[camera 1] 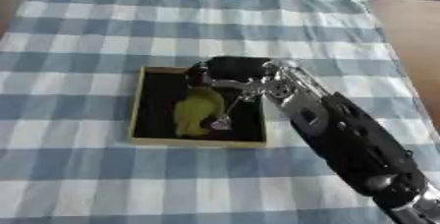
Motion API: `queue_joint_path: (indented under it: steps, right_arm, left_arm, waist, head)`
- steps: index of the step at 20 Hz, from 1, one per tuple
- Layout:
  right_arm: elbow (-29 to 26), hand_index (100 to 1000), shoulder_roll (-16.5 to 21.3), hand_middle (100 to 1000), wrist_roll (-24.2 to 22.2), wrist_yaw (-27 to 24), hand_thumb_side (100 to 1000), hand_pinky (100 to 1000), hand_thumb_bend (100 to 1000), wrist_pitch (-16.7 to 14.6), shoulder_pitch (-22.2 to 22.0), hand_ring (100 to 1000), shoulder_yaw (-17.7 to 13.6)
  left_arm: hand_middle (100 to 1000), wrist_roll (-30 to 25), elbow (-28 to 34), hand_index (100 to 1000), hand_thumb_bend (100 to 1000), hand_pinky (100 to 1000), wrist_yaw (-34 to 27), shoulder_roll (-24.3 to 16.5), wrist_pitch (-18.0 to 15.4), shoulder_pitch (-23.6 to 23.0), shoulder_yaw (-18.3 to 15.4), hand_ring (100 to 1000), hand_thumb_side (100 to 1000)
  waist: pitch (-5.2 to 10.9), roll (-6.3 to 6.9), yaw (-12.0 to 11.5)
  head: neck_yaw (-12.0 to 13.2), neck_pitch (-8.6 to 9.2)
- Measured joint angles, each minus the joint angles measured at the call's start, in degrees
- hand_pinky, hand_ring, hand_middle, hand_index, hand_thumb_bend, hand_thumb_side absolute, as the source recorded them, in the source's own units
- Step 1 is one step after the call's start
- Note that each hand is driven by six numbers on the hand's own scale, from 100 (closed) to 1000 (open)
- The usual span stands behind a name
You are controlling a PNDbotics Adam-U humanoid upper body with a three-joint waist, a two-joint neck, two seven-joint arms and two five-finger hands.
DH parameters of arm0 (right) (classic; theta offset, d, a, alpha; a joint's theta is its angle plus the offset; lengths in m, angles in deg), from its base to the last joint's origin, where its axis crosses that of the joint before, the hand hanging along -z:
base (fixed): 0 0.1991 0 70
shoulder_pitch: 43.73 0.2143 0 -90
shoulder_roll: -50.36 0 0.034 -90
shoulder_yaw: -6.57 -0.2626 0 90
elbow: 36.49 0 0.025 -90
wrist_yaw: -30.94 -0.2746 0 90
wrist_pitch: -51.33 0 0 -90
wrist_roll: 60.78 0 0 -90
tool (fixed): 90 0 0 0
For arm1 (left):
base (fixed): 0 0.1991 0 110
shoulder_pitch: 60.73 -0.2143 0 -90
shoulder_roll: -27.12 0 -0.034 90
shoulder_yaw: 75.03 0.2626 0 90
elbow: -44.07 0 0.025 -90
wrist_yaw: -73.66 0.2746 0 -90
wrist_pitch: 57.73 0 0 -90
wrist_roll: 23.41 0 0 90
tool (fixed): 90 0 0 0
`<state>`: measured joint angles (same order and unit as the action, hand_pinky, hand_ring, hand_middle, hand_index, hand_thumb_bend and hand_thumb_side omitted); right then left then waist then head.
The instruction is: Pick up objects on the table and place them in the box.
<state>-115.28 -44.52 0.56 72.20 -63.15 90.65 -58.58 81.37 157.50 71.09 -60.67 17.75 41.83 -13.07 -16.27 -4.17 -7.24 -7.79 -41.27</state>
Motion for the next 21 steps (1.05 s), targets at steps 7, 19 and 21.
queue_joint_path:
  steps: [7, 19, 21]
  right_arm:
    - [-4.81, 869, 2.36, 815, 4.62, -1.98, 164, 787, 514, -1.35, 1.01, 852, -4.63]
    - [-14.67, 830, 13.71, 786, 14.97, -12.11, 100, 795, 419, 6.27, -1.75, 836, -20.17]
    - [-16.35, 814, 15.32, 767, 16.83, -13.92, 100, 791, 369, 8.12, -3.39, 825, -23.15]
  left_arm:
    - [702, 0.09, 0.00, 820, 100, 637, 0.01, 0.04, 0.07, 0.00, -0.03, 518, 536]
    - [701, 0.72, 0.00, 820, 100, 637, 0.38, 0.03, 0.09, -0.45, -0.26, 518, 529]
    - [700, 0.82, 0.00, 820, 100, 637, 0.53, 0.03, 0.01, -0.53, -0.41, 518, 528]
  waist:
    - [0.00, 0.00, 0.61]
    - [0.30, 0.25, 2.05]
    - [0.36, 0.48, 2.15]
  head:
    - [0.43, -0.01]
    - [1.81, -0.04]
    - [1.98, -0.04]
